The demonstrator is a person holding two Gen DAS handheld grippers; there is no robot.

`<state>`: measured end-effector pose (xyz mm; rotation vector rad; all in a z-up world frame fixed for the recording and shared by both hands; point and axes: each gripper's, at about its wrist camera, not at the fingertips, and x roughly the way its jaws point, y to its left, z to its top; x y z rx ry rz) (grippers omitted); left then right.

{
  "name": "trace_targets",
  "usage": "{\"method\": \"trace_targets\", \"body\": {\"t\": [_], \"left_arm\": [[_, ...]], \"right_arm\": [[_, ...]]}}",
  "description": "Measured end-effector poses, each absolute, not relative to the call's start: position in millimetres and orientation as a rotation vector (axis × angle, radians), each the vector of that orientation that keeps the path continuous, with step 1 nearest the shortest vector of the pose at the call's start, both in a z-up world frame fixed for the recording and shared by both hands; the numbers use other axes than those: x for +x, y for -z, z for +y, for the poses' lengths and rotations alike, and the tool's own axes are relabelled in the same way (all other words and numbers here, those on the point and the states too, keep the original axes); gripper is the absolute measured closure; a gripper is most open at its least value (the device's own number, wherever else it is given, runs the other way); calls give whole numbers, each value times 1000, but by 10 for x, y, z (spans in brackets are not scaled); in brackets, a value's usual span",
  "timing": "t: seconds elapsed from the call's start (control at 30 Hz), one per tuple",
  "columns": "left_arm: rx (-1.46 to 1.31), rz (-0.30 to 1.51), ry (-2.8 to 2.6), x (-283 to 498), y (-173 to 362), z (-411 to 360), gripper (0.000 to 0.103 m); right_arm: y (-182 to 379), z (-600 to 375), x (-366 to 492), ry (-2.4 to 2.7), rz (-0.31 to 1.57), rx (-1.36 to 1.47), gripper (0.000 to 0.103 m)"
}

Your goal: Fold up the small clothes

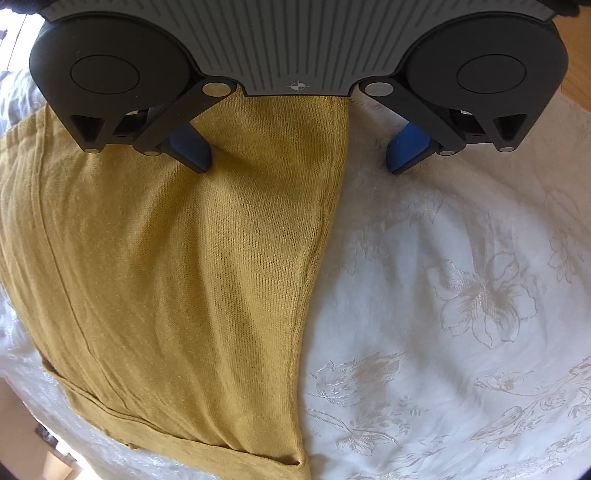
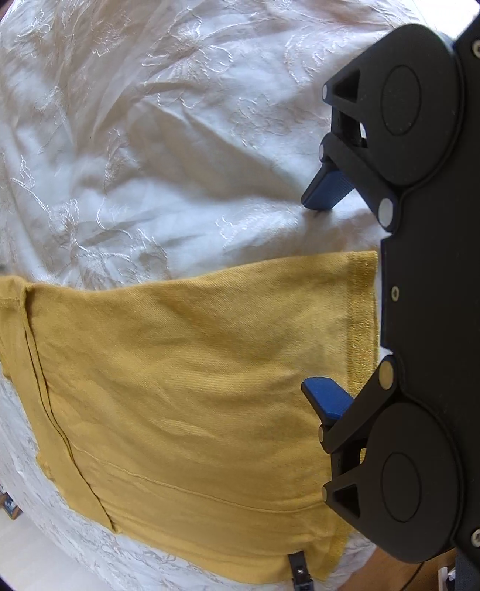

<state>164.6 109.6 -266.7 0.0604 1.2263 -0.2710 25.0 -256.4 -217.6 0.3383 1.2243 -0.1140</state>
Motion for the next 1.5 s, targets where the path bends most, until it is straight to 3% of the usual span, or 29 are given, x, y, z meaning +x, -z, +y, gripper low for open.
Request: {"method": "trace_targets", "body": {"t": [0.43, 0.67, 0.73, 0.87, 0.93, 1.0, 1.07, 1.1, 1.2, 1.5], "left_arm": [[51, 1191, 247, 1481, 2515, 997, 0], [48, 1190, 276, 1444, 2436, 1040, 0], [47, 1164, 297, 1399, 2410, 1061, 9], [32, 1128, 336, 1320, 2332, 1105, 30], [36, 1123, 361, 1301, 2303, 1099, 48], [48, 1121, 382, 1294, 2260, 1091, 60], [49, 1125, 389, 1287, 2205, 1088, 85], [44, 1126, 393, 1281, 2179, 1099, 89], [-4, 1119, 405, 1271, 2098, 1169, 95], [-130, 1029, 421, 1332, 1605, 1281, 95]], "right_arm": [[2502, -2667, 249, 185, 1177, 468, 0], [2474, -2469, 196, 176, 1215, 354, 0], [2456, -2453, 201, 156, 1221, 363, 0], [2363, -2430, 162, 122, 1190, 391, 27], [2344, -2424, 141, 83, 1193, 420, 45], [2332, -2427, 142, 60, 1209, 447, 84], [2256, -2467, 124, 54, 1191, 494, 85], [2211, -2487, 83, 50, 1176, 518, 87], [2066, -2520, -21, 41, 1131, 563, 87], [1653, -2843, -65, 25, 1001, 652, 88]]}}
